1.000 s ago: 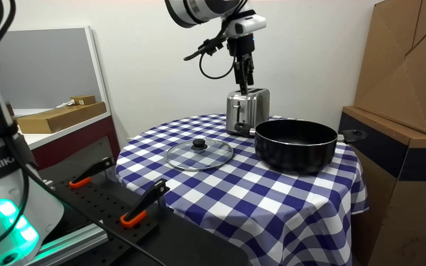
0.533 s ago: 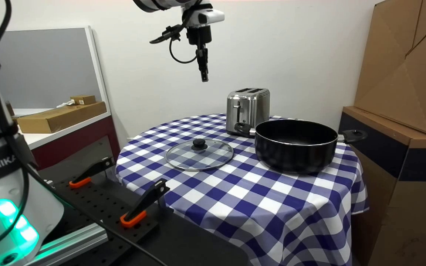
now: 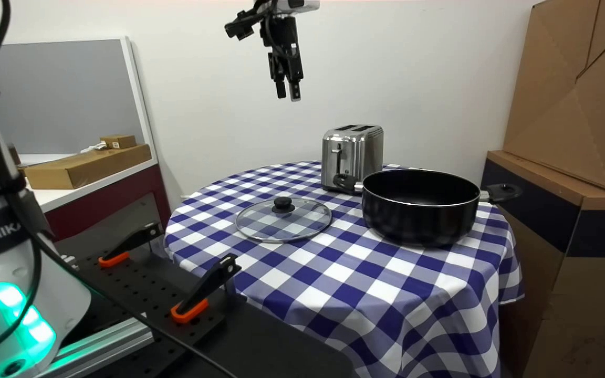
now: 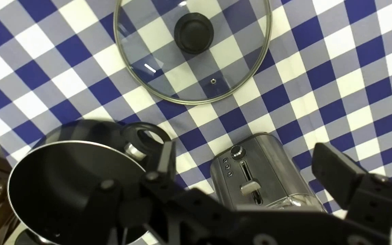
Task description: Pick the pot and put it on the right of the table
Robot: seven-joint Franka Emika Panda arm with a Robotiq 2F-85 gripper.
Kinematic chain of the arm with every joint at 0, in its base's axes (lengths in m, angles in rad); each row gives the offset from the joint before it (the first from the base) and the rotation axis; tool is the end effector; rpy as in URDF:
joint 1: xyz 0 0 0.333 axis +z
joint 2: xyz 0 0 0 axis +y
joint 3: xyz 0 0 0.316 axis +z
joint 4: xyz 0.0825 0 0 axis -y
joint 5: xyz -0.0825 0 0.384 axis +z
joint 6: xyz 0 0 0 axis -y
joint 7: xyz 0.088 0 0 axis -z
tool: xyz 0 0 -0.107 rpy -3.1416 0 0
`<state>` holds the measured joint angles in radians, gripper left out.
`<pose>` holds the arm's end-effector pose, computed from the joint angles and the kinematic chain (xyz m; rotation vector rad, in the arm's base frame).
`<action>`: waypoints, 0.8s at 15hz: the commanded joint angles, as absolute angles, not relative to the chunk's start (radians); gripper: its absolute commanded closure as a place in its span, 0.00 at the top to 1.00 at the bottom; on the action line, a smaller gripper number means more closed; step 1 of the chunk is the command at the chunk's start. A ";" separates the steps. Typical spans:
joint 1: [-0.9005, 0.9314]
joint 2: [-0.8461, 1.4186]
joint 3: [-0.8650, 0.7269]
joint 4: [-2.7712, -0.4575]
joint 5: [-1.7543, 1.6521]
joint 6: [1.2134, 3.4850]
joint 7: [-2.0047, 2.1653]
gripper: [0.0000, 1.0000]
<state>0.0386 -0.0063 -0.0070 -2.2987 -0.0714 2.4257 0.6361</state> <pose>0.5245 0.0163 0.3634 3.0106 -0.8555 0.2232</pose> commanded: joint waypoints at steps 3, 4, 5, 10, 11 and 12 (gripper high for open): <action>0.030 -0.157 0.014 -2.333 -0.098 2.346 0.364 1.00; 0.032 -0.175 0.017 -2.337 -0.087 2.356 0.310 1.00; 0.020 -0.116 0.021 -2.304 -0.080 2.366 0.391 1.00; 0.020 -0.158 0.028 -2.325 -0.079 2.366 0.326 1.00; 0.020 -0.158 0.028 -2.326 -0.079 2.366 0.325 1.00; 0.020 -0.158 0.028 -2.326 -0.079 2.366 0.325 1.00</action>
